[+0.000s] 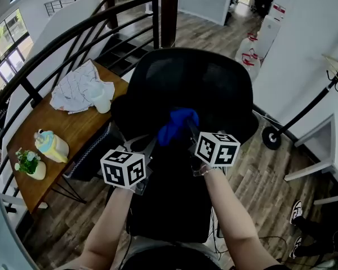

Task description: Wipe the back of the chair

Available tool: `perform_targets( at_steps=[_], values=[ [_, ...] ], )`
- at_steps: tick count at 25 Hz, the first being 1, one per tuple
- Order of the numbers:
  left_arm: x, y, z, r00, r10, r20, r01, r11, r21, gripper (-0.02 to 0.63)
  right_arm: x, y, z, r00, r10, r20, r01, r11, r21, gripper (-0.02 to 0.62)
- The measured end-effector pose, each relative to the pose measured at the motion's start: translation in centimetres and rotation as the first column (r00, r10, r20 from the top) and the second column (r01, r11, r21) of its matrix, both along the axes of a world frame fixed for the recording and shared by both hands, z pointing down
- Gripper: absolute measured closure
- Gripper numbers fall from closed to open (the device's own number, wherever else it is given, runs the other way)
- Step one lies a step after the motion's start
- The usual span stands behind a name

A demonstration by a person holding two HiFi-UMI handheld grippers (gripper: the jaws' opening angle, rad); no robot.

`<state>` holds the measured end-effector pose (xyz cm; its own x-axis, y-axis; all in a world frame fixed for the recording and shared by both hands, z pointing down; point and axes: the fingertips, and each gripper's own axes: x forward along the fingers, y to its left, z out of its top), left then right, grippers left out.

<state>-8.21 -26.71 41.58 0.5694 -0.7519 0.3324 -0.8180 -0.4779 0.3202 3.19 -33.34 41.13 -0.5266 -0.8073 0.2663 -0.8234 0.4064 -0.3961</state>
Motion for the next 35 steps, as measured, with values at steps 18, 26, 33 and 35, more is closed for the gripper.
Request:
perform_targets(
  at_steps=[18,26,33,35],
  values=[
    [10.4,0.1,-0.5,0.982,0.180,-0.056,-0.181,0.984,0.000,0.574,13.5,2.0,0.6,0.974,0.227,0.010,-0.227,0.973,-0.034,0.492],
    [14.0,0.8,-1.0,0.965,0.256,-0.057,-0.256,0.967,0.009,0.574,18.9,2.7,0.2,0.942,0.336,0.007,-0.336,0.942,-0.021,0.489],
    [15.3,1.0,-1.2,0.958,0.282,-0.063,-0.281,0.960,0.011,0.574,22.6,3.7,0.3,0.913,0.408,0.009,-0.408,0.913,-0.024,0.489],
    [15.5,1.3,-1.0,0.957,0.283,-0.064,-0.283,0.959,0.004,0.574,23.4,4.1,0.5,0.906,0.424,0.005,-0.424,0.905,-0.028,0.489]
  ],
)
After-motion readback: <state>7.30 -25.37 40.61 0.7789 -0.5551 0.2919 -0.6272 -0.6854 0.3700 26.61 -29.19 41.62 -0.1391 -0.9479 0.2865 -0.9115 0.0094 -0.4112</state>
